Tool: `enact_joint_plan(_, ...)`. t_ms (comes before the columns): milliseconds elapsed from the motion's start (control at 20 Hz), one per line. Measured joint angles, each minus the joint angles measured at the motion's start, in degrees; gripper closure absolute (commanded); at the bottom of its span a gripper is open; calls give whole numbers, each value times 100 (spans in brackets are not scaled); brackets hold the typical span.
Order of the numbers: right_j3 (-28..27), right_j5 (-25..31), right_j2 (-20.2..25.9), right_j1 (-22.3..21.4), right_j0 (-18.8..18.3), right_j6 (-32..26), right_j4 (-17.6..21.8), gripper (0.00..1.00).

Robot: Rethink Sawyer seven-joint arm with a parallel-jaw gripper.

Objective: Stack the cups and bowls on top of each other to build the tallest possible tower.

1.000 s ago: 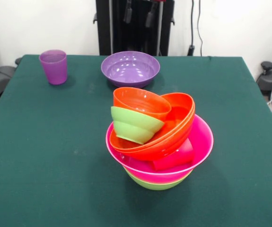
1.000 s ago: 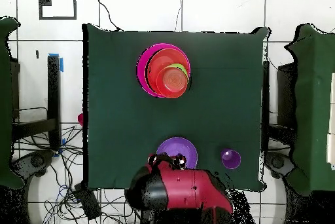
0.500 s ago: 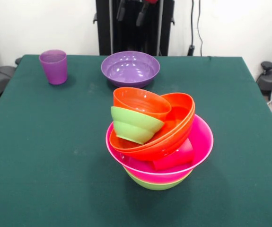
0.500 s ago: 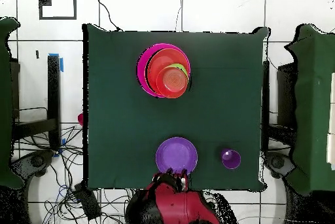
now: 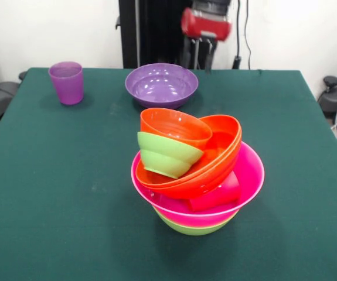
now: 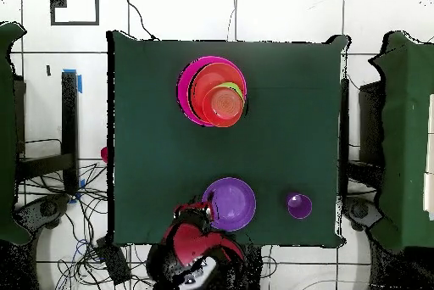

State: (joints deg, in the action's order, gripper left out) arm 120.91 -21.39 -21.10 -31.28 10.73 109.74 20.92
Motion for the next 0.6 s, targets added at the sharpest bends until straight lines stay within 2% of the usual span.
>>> enact_joint_plan(200, -417, -152, 2, 541, 175, 0, -309, 0)
enact_joint_plan(400, -759, -172, -1, 951, 165, 0, -361, 0)
enact_joint_plan(600, -883, -259, -123, 1251, 172, 0, -549, 0)
